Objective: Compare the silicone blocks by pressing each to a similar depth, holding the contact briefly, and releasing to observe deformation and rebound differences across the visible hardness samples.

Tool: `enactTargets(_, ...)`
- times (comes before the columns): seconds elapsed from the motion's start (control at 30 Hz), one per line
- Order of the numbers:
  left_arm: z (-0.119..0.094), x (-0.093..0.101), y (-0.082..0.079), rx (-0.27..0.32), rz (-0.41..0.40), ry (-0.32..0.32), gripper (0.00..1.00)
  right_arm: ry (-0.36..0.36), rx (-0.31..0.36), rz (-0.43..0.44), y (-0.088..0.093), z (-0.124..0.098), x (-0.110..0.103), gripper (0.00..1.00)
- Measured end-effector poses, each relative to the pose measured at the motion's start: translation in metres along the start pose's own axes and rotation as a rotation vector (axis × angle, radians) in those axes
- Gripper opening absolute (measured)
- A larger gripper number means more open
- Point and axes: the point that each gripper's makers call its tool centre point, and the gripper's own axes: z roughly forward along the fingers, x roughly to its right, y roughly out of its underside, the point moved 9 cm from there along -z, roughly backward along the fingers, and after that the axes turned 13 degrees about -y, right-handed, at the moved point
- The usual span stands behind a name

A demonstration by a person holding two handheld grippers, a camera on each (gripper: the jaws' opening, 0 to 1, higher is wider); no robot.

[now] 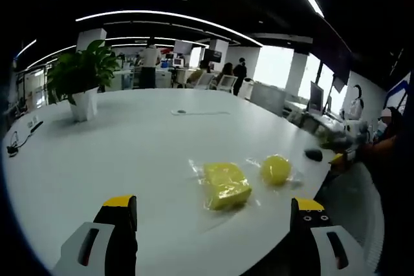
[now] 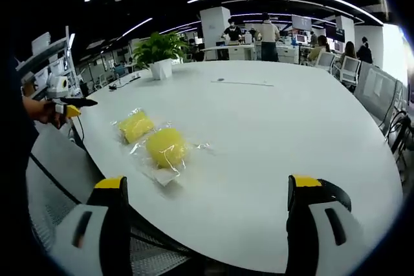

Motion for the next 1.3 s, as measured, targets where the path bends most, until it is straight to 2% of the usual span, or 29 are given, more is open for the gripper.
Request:
enactTargets(0.13,0.002,-0.002,0.0,-0.008,0.009,0.001,1.0,-0.001,0.01,0.0,-0.003,0.0,0.002,0.96)
enactTargets(0.3,0.002,-0.006,-0.01,0.006,0.003,0.001,1.0,-0.014,-0.001,-0.016,-0.01,-0.002,0.0,0.96)
enactTargets(0.43,0.001,-0.006,-0.011,0.008,0.009,0.012,1.0,-0.012,0.002,-0.025,-0.016,-0.004,-0.001,0.96)
enactTargets(0.67,0.0,-0.007,-0.011,0.002,0.009,0.02,1.0,-0.018,-0.018,-0.036,-0.015,-0.002,-0.006,0.96)
enactTargets(0.9,-0.001,-0.011,-0.015,-0.003,0.01,0.027,1.0,-0.009,-0.012,-0.041,-0.018,-0.002,-0.008,0.96)
enactTargets(1.3,0.005,-0.014,-0.021,0.004,-0.004,0.031,1.0,0.008,-0.022,-0.025,-0.012,-0.004,-0.006,0.96)
